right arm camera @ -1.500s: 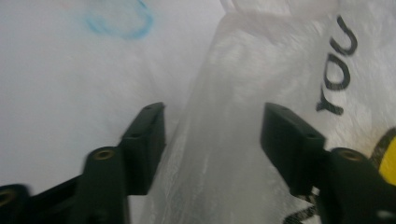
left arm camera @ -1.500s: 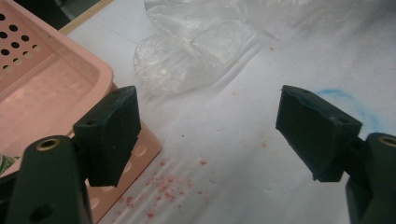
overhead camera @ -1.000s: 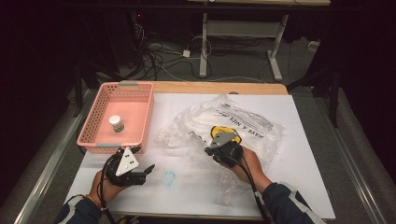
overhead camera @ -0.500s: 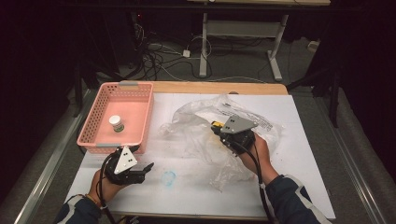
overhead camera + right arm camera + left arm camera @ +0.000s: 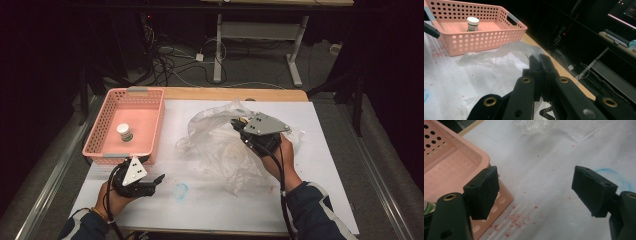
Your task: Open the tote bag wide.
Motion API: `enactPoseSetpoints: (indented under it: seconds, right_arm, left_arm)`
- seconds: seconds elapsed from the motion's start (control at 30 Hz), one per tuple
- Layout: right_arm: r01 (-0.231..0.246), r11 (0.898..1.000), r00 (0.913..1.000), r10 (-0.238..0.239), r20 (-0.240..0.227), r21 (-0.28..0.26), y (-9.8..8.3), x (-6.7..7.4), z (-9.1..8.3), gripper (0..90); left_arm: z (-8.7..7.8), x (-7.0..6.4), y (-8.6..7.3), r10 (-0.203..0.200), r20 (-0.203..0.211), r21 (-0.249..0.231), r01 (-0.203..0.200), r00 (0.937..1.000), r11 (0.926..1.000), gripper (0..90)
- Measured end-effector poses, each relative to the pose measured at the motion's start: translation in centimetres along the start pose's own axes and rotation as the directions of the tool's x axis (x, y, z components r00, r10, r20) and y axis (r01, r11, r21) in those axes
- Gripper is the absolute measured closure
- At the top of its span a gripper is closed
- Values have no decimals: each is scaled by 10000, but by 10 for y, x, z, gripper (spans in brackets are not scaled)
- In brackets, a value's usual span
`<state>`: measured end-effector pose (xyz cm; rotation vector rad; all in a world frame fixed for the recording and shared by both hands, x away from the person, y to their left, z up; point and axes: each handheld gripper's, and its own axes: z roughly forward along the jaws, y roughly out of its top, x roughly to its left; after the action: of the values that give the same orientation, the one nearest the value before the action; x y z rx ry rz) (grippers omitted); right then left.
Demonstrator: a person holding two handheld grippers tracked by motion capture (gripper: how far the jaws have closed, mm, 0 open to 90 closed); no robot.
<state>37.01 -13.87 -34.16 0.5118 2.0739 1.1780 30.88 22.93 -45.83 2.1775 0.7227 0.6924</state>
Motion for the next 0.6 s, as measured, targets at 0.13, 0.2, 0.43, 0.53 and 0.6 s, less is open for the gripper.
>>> enactPoseSetpoints:
  seconds: [0.13, 0.2, 0.43, 0.53, 0.6]
  right_arm:
    - [0, 9998, 9998, 4, 177, -216, 2, -2, -5, 900]
    - [-3, 9992, 9995, 15, 303, -399, 4, -4, -9, 900]
    - [-61, 9976, 9991, 89, 404, -689, 6, -7, -13, 900]
    - [-68, 9977, 9996, 85, 253, -674, 4, -4, -11, 900]
    - [-70, 9977, 9996, 89, 275, -679, 4, -3, -10, 900]
  left_arm:
    - [0, 0, 0, 34, 25, -28, -34, 10000, 10000, 213]
    - [-1, -1, 1, -11, 60, -84, 11, 10000, 10000, 213]
    - [-10, 2, 11, 95, 89, -383, -92, 9999, 9992, 215]
    - [-20, 7, 22, 84, -61, -801, -89, 9999, 9967, 216]
    - [-27, 15, 28, -73, -164, -1074, 55, 9998, 9942, 216]
